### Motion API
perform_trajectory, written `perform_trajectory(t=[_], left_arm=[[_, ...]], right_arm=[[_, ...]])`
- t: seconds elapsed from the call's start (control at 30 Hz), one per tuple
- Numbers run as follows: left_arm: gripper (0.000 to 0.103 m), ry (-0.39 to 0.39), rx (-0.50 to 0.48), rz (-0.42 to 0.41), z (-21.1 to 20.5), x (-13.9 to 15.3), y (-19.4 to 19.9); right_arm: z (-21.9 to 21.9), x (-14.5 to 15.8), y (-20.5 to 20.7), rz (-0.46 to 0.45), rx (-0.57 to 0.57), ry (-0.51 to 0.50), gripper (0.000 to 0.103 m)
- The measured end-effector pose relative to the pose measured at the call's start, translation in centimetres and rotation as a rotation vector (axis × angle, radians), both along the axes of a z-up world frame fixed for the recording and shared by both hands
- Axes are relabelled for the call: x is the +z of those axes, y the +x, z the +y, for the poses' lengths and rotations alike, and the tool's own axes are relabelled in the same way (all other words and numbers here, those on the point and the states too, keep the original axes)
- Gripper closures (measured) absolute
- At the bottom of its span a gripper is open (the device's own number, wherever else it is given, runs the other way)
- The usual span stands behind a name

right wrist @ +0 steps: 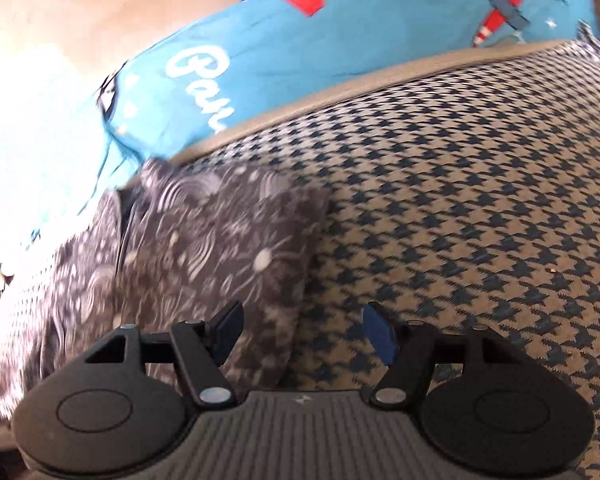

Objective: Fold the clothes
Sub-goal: 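Withdraw the right tool from the folded sleeve while the left tool moves over the jacket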

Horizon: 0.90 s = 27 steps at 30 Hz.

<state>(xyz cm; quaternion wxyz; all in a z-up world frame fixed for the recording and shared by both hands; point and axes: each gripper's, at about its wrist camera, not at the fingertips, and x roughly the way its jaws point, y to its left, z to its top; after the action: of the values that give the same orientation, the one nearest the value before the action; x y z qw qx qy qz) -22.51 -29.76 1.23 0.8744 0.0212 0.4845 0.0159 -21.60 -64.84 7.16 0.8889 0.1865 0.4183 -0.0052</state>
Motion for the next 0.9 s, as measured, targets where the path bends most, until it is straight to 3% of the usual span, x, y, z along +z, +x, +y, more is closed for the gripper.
perform_trajectory(t=[0.13,0.33,0.73,0.9], left_arm=[[0.0,0.006,0.002,-0.001,-0.1,-0.1,0.0],[0.0,0.008,0.003,-0.003,-0.1,-0.1,0.0],[0.0,-0.007,-0.002,0.007,0.1,0.1,0.0],[0.0,-0.038,0.033,-0.057,1.2,1.8,-0.6]], right_arm=[[0.1,-0.4,0.9,0.004,-0.04,0.014,0.036],[1.6,-1.8,2.1,0.091,-0.042,-0.02,0.036],[2.8,-2.0,2.7,0.094,-0.049,-0.146,0.034],[2.8,-1.2,2.3,0.082,-0.085,-0.131,0.034]])
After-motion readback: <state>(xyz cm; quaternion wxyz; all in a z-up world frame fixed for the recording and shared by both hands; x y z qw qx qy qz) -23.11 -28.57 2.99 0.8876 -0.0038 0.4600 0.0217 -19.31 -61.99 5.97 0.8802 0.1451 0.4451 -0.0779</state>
